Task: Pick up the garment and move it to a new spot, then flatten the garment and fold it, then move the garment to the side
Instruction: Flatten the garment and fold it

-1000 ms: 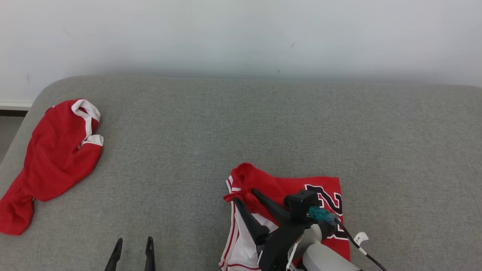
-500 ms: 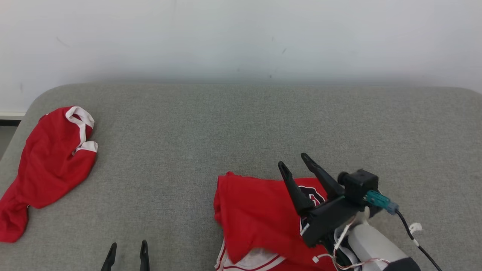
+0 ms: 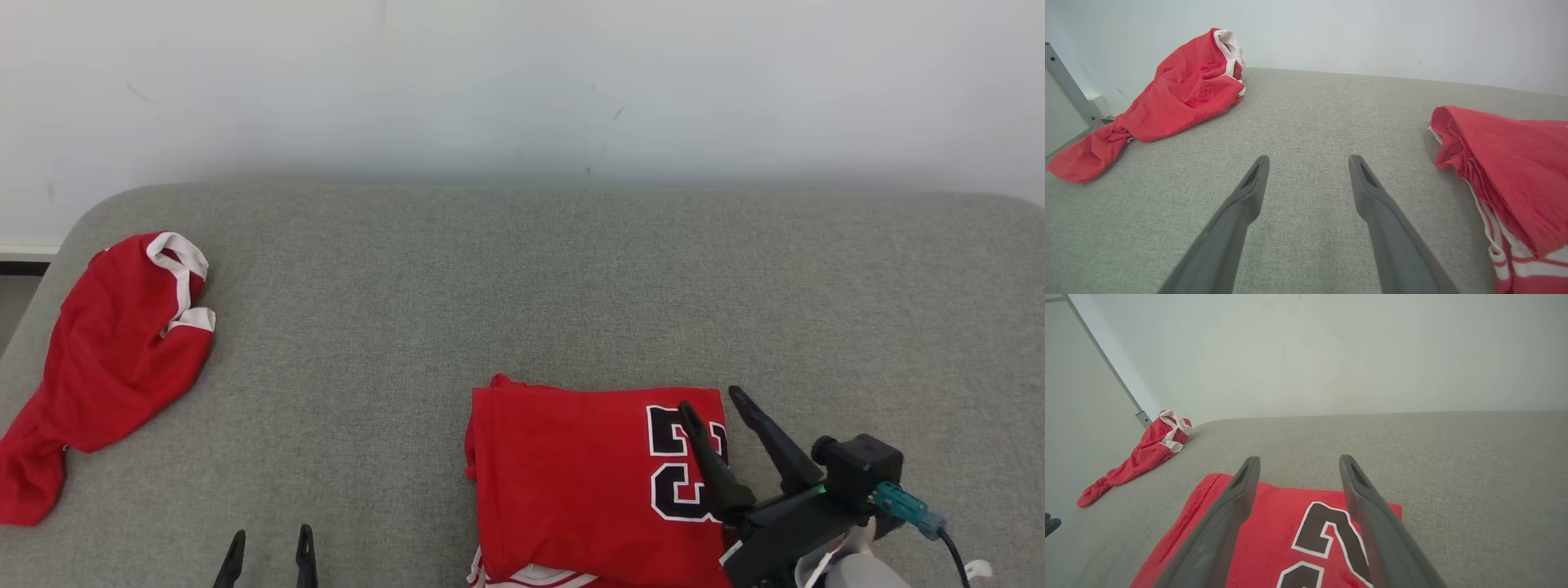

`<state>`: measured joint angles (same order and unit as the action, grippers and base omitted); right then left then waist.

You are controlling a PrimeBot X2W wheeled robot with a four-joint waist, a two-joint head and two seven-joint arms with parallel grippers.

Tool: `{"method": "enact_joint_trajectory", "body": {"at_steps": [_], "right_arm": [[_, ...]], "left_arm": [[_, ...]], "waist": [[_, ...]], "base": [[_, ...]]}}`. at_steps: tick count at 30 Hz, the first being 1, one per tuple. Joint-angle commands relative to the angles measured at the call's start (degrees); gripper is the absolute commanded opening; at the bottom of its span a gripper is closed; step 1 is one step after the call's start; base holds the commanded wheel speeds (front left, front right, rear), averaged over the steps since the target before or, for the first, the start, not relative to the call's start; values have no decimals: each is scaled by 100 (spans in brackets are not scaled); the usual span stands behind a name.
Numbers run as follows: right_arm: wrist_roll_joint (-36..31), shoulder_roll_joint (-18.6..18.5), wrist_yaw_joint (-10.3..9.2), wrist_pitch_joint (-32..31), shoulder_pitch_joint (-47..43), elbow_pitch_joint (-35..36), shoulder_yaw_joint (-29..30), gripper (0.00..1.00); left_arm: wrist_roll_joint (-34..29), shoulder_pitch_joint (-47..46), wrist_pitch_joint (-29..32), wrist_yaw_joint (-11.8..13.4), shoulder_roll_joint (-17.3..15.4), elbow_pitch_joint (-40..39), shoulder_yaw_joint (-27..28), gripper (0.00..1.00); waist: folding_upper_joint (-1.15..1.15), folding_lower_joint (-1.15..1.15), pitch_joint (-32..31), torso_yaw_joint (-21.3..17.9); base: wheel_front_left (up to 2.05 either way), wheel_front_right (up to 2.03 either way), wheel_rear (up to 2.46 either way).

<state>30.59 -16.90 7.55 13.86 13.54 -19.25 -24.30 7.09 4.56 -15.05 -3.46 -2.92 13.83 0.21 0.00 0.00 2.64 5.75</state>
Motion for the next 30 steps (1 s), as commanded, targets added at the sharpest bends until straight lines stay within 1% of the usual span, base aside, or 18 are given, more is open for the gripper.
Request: {"method": "enact_joint_trajectory", "body": {"at_steps": [1,5,8,12,18,30], "right_arm": [[-153,70,-14,67,-141,49,223,100],[-448,319,-14,133,-457,187,940,100],[-659,540,-14,132,-703,467,1443,100],[-883,799,-14,134,-1032,769,1804,100],[-1153,1004,-14,126,-1411,984,1959,100],[-1538,1213,-14,127,-1751,1084,2035,100]], "left_arm": [[21,58,-18,37,6,-37,18,100],[28,125,-18,79,6,-126,54,100],[35,139,-18,98,6,-209,93,100],[44,173,-18,142,6,-300,125,100],[24,182,-18,166,6,-346,117,100],[3,198,-18,179,6,-382,80,100]], "waist": [[0,0,-15,-7],[0,0,-47,-57],[0,0,-64,-131],[0,0,-90,-250],[0,0,-150,-420],[0,0,-172,-531]], "base": [[0,0,0],[0,0,0],[0,0,0],[0,0,0],[0,0,0],[0,0,0]]}}
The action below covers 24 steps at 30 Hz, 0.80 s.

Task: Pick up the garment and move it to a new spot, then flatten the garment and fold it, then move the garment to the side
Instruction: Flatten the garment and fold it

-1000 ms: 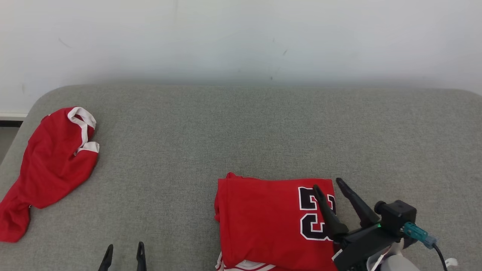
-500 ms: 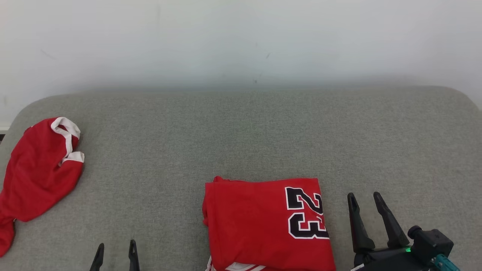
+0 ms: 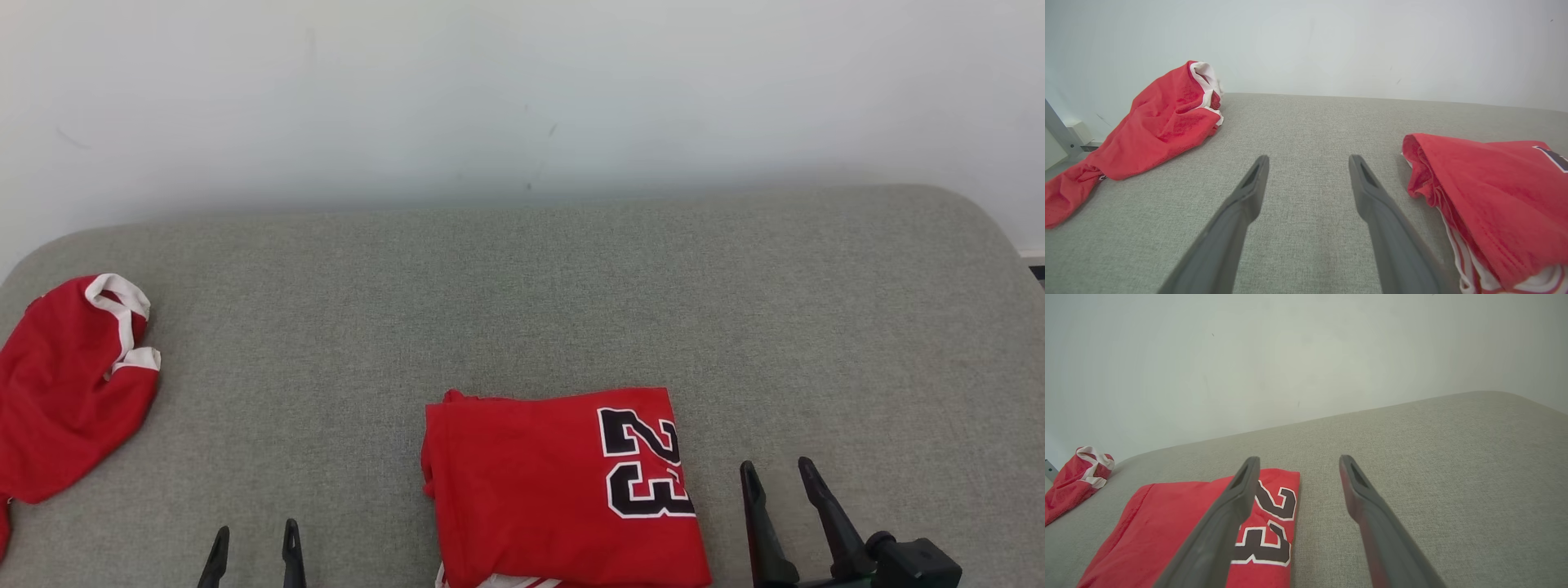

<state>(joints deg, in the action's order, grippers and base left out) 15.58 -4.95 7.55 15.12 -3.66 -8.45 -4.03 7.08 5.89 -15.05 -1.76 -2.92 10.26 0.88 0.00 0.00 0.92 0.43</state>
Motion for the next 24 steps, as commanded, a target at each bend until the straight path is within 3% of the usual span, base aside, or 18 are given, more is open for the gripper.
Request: {"method": "enact_joint_trajectory", "body": {"at_steps": [1,24], "right_arm": [[-86,29,-14,1,-44,-6,-24,100],[-380,159,-14,2,-56,-213,-185,100]], "left_arm": [[-1,70,-18,13,6,-30,11,100],[-83,106,-18,7,6,79,-110,100]], "waist": [[0,0,-2,-1],[0,0,-12,119]], "base": [[0,0,0],[0,0,0]]}}
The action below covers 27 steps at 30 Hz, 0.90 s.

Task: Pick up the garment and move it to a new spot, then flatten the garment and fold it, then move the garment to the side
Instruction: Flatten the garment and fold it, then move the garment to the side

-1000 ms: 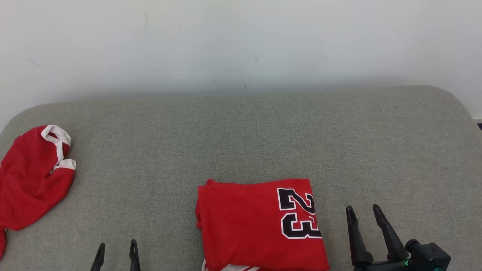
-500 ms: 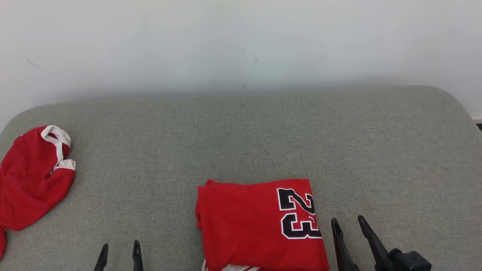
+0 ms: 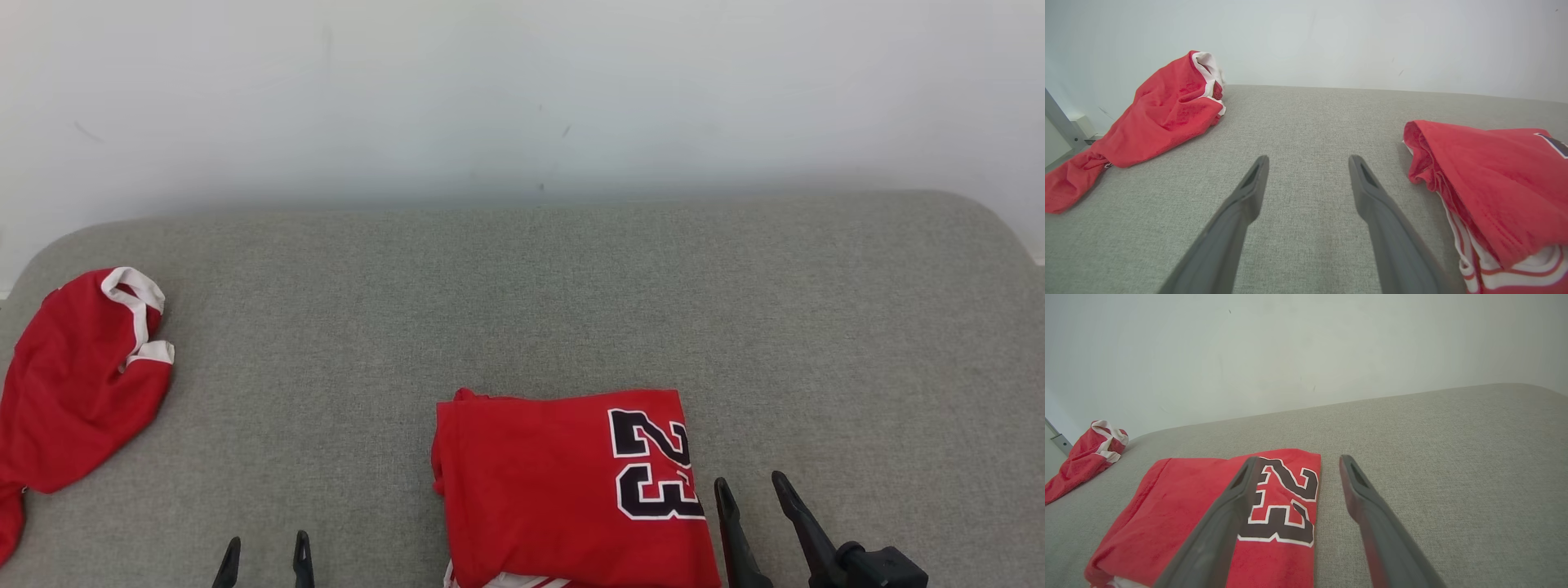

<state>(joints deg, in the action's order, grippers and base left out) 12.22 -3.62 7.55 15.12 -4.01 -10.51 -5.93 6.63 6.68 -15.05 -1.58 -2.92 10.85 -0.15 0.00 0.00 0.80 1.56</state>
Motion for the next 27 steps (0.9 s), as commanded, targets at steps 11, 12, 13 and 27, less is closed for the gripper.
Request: {"method": "enact_joint_trajectory", "body": {"at_steps": [11,12,13,27], "right_arm": [[-62,41,-14,2,-21,-23,21,100],[-61,43,-14,2,-24,-23,22,100],[-60,44,-14,2,-26,-26,23,100],[-110,54,-14,2,102,-32,60,100]], "left_arm": [[-54,11,-18,-39,6,54,-7,100],[-57,9,-18,-37,6,62,-9,100],[-59,9,-18,-42,6,64,-11,100],[-6,14,-18,-50,6,77,12,100]], "waist": [[0,0,-4,47],[0,0,-6,50],[0,0,-8,53],[0,0,-40,79]], "base": [[0,0,0],[0,0,0],[0,0,0],[0,0,0]]}}
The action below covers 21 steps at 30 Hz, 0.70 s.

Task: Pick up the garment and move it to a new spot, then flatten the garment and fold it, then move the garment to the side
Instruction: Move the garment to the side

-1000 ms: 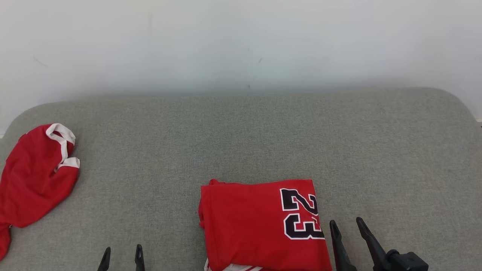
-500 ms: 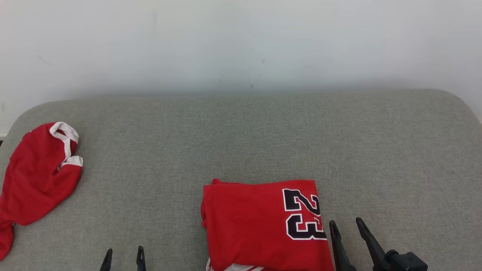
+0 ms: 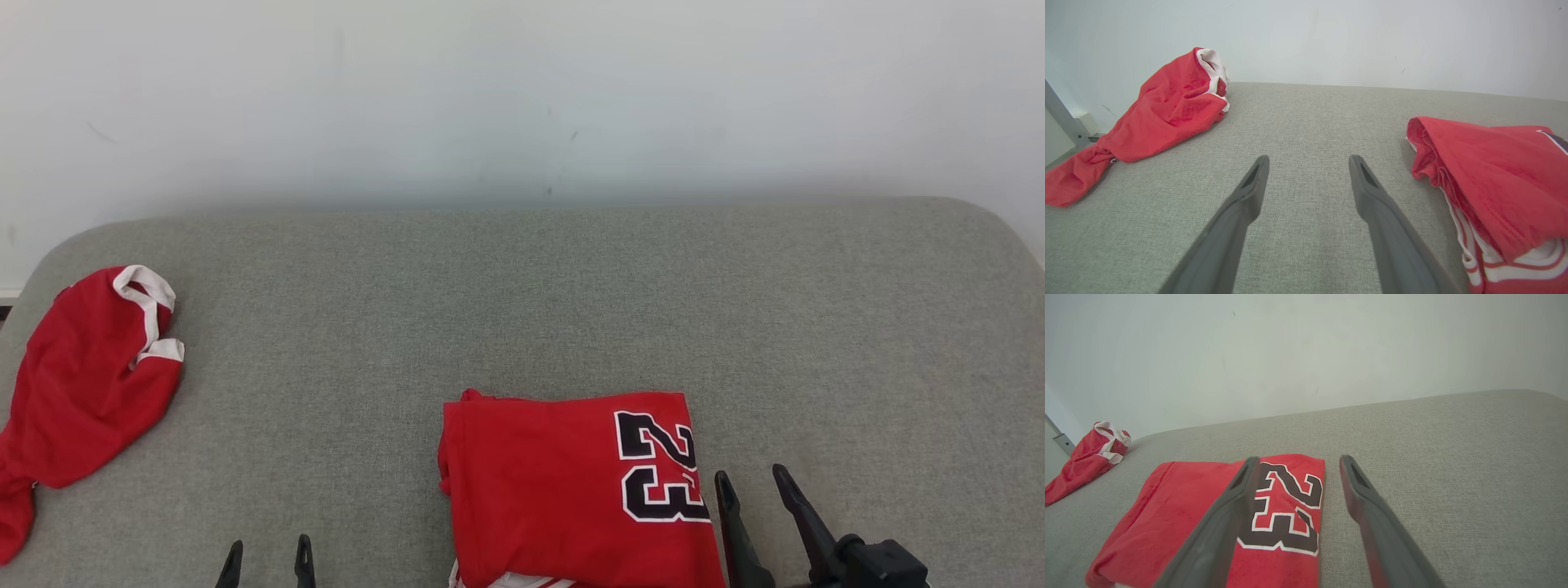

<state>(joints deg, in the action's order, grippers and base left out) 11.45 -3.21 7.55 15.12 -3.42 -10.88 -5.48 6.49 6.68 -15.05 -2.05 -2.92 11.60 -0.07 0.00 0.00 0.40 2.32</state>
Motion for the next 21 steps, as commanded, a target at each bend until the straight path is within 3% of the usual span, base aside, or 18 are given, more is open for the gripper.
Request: {"method": "enact_joint_trajectory", "body": {"at_steps": [1,7,21], "right_arm": [[-42,14,-14,2,86,2,16,100],[-55,-74,-14,0,464,-488,-43,100],[344,-286,-15,1,1925,-3088,-431,100]], "left_arm": [[11,12,-18,-1,6,0,2,100],[15,5,-18,6,6,-5,-14,100],[59,-158,-18,-34,6,34,-95,100]], "waist": [[0,0,-1,6],[0,0,13,35],[0,0,258,292]], "base": [[0,0,0],[0,0,0],[0,0,0]]}}
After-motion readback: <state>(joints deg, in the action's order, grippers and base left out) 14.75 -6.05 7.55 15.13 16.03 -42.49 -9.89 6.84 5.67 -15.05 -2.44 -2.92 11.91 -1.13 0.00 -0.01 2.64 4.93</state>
